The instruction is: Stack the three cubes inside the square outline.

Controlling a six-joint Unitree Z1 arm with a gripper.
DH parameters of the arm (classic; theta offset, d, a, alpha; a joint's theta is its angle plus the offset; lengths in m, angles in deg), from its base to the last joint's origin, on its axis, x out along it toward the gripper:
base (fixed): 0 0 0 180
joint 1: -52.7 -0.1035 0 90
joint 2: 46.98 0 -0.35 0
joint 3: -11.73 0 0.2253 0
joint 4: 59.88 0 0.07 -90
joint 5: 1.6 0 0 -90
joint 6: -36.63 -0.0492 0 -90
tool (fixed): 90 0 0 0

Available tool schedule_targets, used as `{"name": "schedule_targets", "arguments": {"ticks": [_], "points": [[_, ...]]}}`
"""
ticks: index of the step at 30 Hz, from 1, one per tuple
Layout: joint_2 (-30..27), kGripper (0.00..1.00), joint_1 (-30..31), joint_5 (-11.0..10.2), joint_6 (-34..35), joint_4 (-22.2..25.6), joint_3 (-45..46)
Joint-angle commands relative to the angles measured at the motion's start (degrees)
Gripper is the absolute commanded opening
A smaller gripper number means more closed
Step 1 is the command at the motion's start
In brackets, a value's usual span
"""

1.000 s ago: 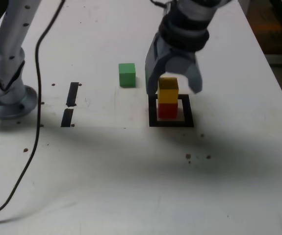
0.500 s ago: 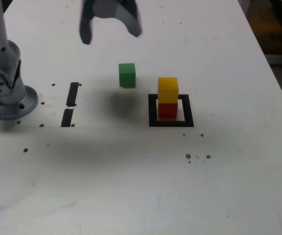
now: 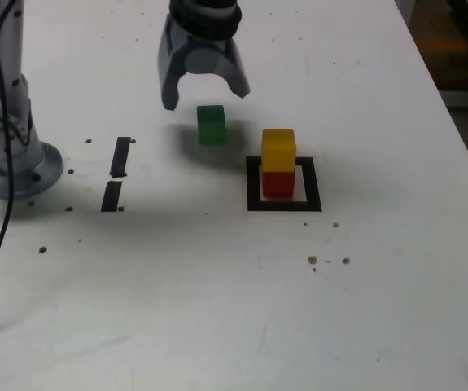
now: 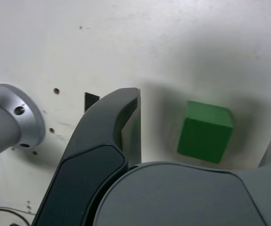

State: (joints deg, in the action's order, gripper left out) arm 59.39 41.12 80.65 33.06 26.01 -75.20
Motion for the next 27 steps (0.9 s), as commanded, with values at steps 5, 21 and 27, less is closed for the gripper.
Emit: {"name": "schedule_targets", "arguments": {"ticks": [5,21,27], "points": [[2.0,0.95,-0.1,2.4,-0.3,-2.7,2.0],[4.8,0.67,-0.2,2.6,-1.6,-6.7,3.1],[5.5,0.51,-0.3,5.1,-3.4,-7.1,2.8]]}}
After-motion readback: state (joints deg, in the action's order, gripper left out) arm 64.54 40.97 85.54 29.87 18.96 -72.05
